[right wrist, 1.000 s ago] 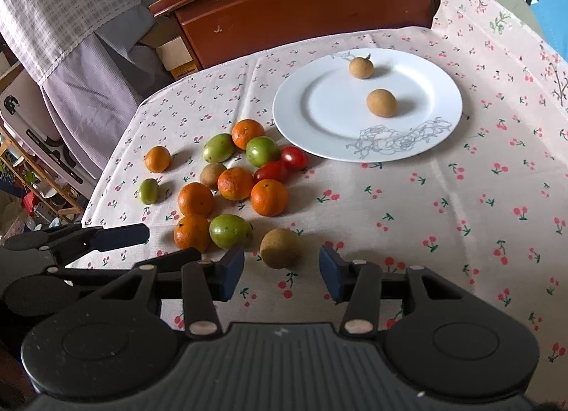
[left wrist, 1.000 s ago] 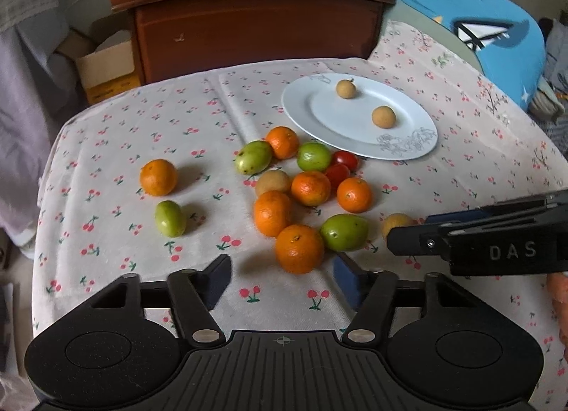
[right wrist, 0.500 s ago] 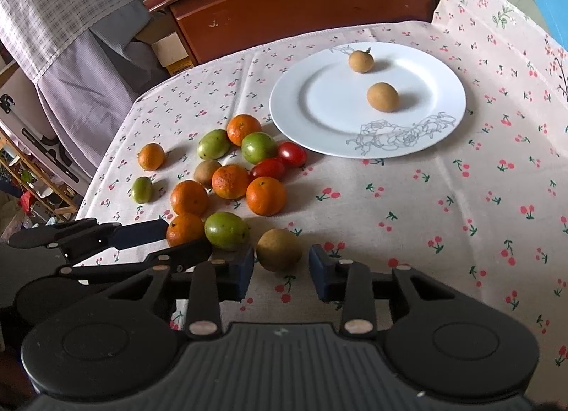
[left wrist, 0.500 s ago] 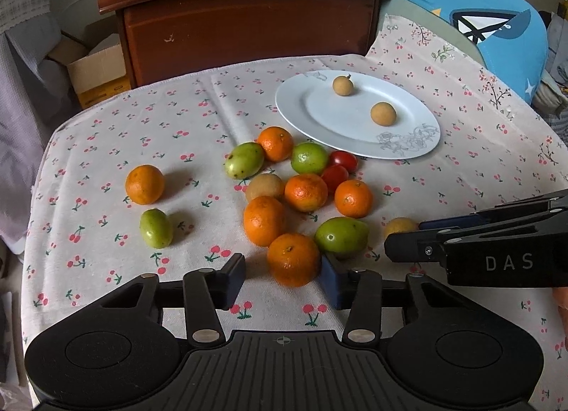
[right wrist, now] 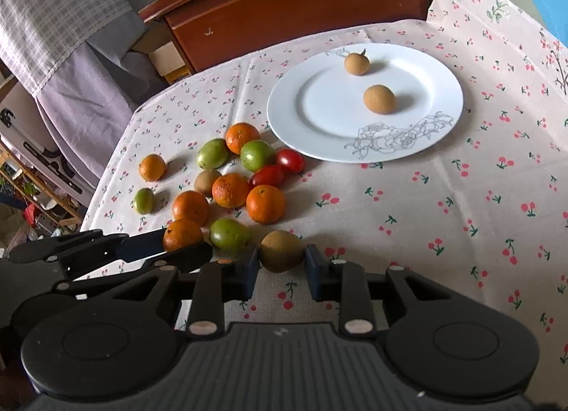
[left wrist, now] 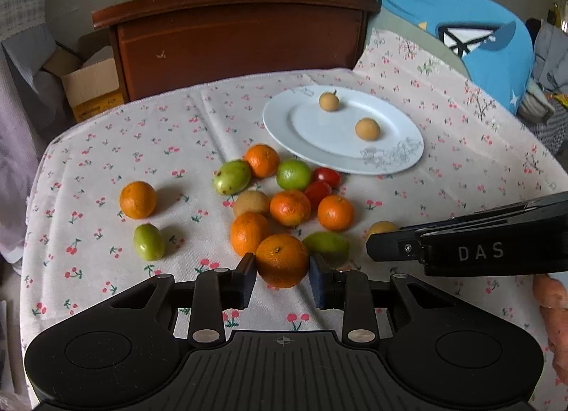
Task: Organize fruits
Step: 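Grasp a mandarin with the left gripper while the right gripper grasps a brown fruit, then lift both fruits onto the white plate and open both grippers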
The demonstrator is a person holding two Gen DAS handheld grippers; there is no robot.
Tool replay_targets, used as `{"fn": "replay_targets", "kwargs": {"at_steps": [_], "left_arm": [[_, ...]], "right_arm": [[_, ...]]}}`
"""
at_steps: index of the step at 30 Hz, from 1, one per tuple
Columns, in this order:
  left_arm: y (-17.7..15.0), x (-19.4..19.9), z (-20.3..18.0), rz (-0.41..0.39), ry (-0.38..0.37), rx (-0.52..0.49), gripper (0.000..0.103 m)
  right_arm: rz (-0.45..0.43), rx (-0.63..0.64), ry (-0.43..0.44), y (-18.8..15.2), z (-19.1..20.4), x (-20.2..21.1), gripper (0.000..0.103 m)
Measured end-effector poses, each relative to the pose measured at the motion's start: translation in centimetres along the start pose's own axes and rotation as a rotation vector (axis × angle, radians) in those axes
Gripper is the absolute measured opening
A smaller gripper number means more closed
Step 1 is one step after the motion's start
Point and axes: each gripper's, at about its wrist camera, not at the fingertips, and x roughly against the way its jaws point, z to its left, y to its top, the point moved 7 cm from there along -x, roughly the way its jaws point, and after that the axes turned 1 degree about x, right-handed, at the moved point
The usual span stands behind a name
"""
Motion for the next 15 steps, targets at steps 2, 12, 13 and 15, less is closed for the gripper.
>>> {"fn": "replay_targets", "kwargs": {"at_steps": [2, 12, 13, 15], "left_arm": [[0.3, 0.3, 0.0, -0.009, -0.004, 0.009, 0.029], [1.3, 0.5, 0.5, -0.004, -0.038, 0.118, 0.029], [1.7, 0.6, 0.6, -0.015, -0.036, 0.124, 0.029], [2.3, 1.0, 0.7, -0.036, -0.031, 0.134, 0.029]], "right_arm": [[-0.011, -0.003, 0.001, 0.2, 0.0, 0.3, 0.028], [-0.057, -0.018, 0.014, 1.4, 0.2, 1.3, 0.028], [-0.061, -0.019, 0.011, 1.5, 0.1, 1.4, 0.028], [-0.074, -0.026, 0.011, 1.9, 0.0, 1.7, 0.028]]}}
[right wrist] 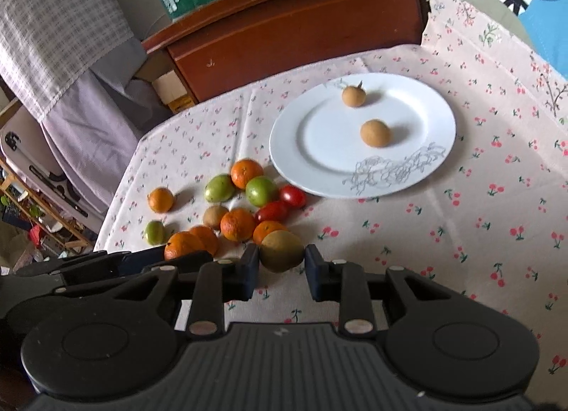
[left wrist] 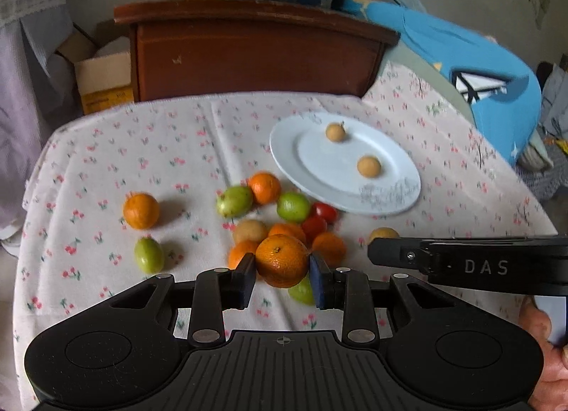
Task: Organize fruits
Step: 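Lift both fruits onto the white plate and open both grippers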
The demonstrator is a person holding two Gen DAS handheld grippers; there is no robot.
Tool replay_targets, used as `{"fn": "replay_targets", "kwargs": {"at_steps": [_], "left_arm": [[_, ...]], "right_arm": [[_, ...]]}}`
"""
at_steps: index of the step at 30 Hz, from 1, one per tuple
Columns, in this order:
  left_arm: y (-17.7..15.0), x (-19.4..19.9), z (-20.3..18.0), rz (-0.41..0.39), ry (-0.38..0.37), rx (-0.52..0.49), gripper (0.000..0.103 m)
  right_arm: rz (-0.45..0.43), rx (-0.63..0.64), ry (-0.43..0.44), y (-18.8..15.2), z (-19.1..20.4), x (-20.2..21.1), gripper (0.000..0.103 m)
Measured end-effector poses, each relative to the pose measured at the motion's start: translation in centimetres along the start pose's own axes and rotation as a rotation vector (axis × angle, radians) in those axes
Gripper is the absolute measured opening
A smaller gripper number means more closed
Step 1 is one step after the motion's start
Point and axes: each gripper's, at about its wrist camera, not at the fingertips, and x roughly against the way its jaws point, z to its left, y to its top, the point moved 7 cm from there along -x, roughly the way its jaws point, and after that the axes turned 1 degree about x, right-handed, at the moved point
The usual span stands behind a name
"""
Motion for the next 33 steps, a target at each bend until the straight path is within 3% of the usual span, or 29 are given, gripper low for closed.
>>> {"fn": "replay_targets", "kwargs": {"at_steps": [9, 16, 21, 33], "left_arm": [[3.8, 1.1, -0.2, -0.072, -0.026, 0.034, 0.029], [5.9, 0.6, -1.3, -0.073, -0.065, 0.013, 0.029], [7.3, -0.6, -2.1, -0.059, -0.087, -0.001, 0.029], [8.9, -5.0, -3.9, 0.004, -0.097, -0.061, 0.029]], "right_arm": [[-0.12, -0.051, 0.001, 4.2, -1.0, 2.7, 0.028], [-0.18, -0.073, -0.011, 7.4, -2.2, 4.2, 0.028], [-0.189, -0.094, -0.029, 8.8, -3.6, 4.1, 0.028], [-0.114, -0.277, -0.095, 9.3, -9.7, 0.6, 0.028]]}}
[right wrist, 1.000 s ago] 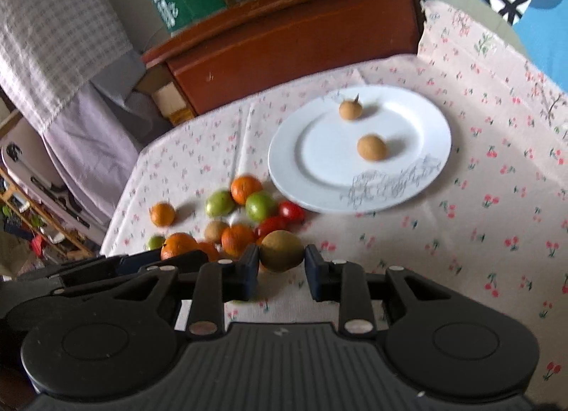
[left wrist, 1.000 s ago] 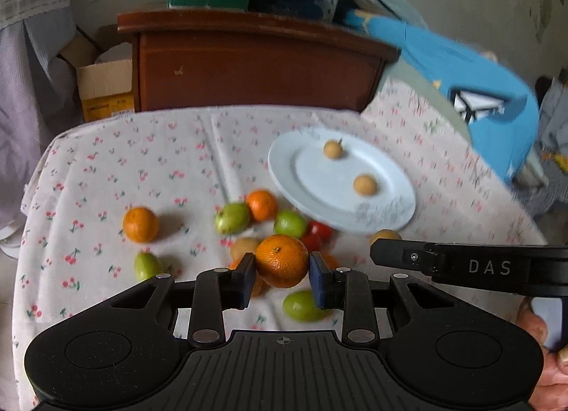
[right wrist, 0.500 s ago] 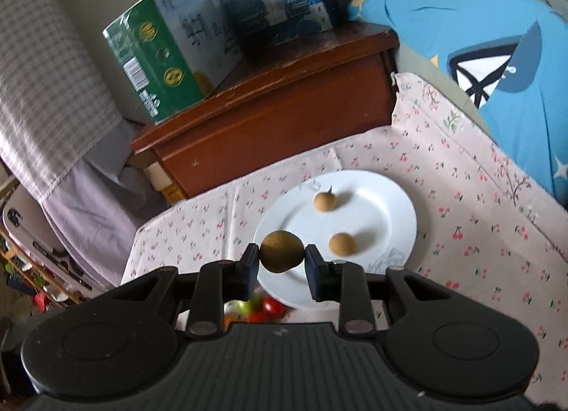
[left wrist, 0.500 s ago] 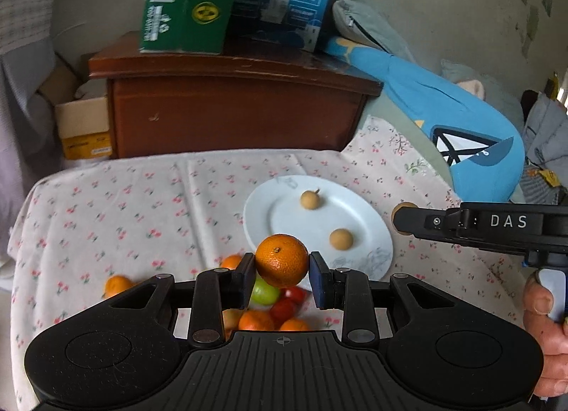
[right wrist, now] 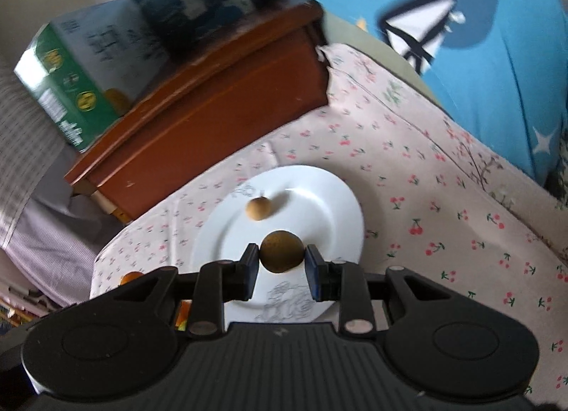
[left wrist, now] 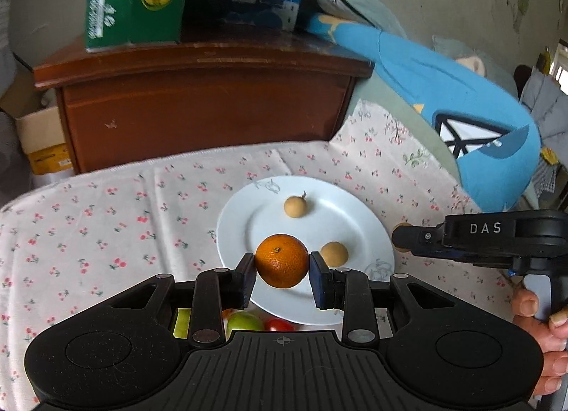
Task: Organize fruits
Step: 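Lift both fruits onto the white plate and open both grippers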
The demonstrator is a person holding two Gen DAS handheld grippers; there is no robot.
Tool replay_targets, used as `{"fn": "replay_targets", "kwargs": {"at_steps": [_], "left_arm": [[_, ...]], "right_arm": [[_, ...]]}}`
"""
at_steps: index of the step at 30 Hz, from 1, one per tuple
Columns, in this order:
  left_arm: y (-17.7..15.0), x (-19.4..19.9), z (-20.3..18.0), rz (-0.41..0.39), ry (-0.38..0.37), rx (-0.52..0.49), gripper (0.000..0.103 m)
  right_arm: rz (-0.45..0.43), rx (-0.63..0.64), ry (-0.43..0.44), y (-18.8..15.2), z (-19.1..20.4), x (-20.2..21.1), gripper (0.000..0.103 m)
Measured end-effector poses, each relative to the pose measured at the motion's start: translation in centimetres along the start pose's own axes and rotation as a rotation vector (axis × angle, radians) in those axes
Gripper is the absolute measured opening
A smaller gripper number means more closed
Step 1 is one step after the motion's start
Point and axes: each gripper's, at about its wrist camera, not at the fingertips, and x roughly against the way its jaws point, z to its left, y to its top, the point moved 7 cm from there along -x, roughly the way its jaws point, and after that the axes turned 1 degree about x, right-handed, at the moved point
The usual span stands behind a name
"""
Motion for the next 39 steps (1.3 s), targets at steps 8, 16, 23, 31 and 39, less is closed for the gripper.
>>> {"fn": "replay_targets", "kwargs": {"at_steps": [8, 16, 23, 31, 39], "left_arm": [[-0.4, -3.3, -0.7, 0.071, -0.011, -0.023, 0.029], [-0.6, -4.8, -0.2, 0.092, -0.002, -0.019, 0.03], [0.6, -4.3, -0.6, 0.053, -0.002, -0.006, 0.052], [2.7, -1.4, 0.5, -0.02, 0.054, 0.007, 0.087], [2.8, 0.9, 2.7, -0.01, 0.137, 0.008, 0.092]], "right_arm": [[0.055, -0.034, -0.029, -0.5, -1.0, -2.5, 0.028], [0.084, -0.065, -0.057, -0.9, -1.4, -4.4, 0.028], [0.05, -0.071, -0.049, -0.1, -1.0, -4.6, 0.032], [0.016, -0.03, -0.014, 0.8, 0.3, -3.6, 0.041], [0.03, 0.005, 0.017, 0.0, 1.7, -3.0, 0.048]]}}
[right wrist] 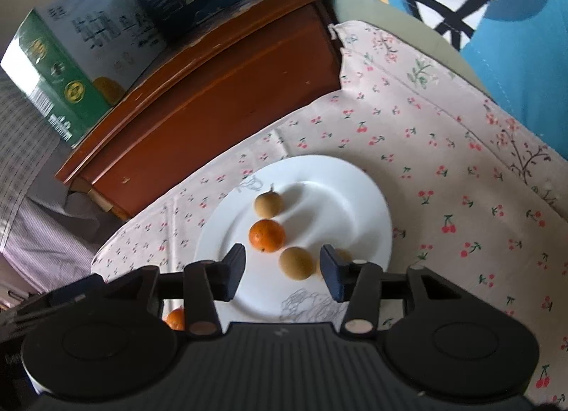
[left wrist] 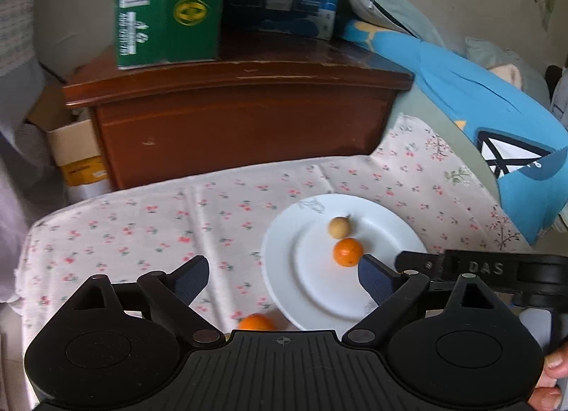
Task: Organize fruits
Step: 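Lift both fruits onto the white plate and open both grippers, then move both open grippers back toward the remaining fruit pile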
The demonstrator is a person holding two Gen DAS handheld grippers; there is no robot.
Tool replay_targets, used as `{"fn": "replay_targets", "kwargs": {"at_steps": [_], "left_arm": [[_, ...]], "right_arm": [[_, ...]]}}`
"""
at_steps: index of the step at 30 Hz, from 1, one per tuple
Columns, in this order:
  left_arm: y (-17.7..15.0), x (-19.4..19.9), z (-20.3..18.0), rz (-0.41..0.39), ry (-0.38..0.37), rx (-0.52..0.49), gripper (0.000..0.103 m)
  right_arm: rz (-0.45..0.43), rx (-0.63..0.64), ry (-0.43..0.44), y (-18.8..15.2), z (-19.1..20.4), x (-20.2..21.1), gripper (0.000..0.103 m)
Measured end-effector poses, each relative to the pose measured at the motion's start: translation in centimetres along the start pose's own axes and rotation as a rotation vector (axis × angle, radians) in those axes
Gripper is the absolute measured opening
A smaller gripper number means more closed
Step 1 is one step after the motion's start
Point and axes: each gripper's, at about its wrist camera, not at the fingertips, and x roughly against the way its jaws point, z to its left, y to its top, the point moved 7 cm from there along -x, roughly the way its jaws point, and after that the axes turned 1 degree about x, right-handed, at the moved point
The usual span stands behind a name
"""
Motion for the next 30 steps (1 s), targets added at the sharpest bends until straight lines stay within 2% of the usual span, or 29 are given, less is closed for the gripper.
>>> {"fn": "replay_targets", "kwargs": {"at_steps": [7, 13, 21, 30], "left_arm": [[-0.9, 1.4, 2.7, 0.027, 0.033, 0.064, 0.092], [-2.4, 2.6, 4.0, 0.052, 0.077, 0.06, 0.092], [-4.9, 3.4, 4.7, 0.087, 0.059, 0.058, 0.092], [-8.1, 3.4, 5.4, 0.132, 0.047, 0.029, 0.092]], "right_arm": [[0.024, 0.035, 0.034, -1.4, 1.5, 0.9, 0.048], [0.045, 0.057, 0.037, -2.6, 2.3, 1.4, 0.048], [0.086, 0.108, 0.064, -4.5, 3.6, 1.8, 0.048], [0.172, 0.15, 0.105, -7.1, 4.3, 1.1, 0.048]]}}
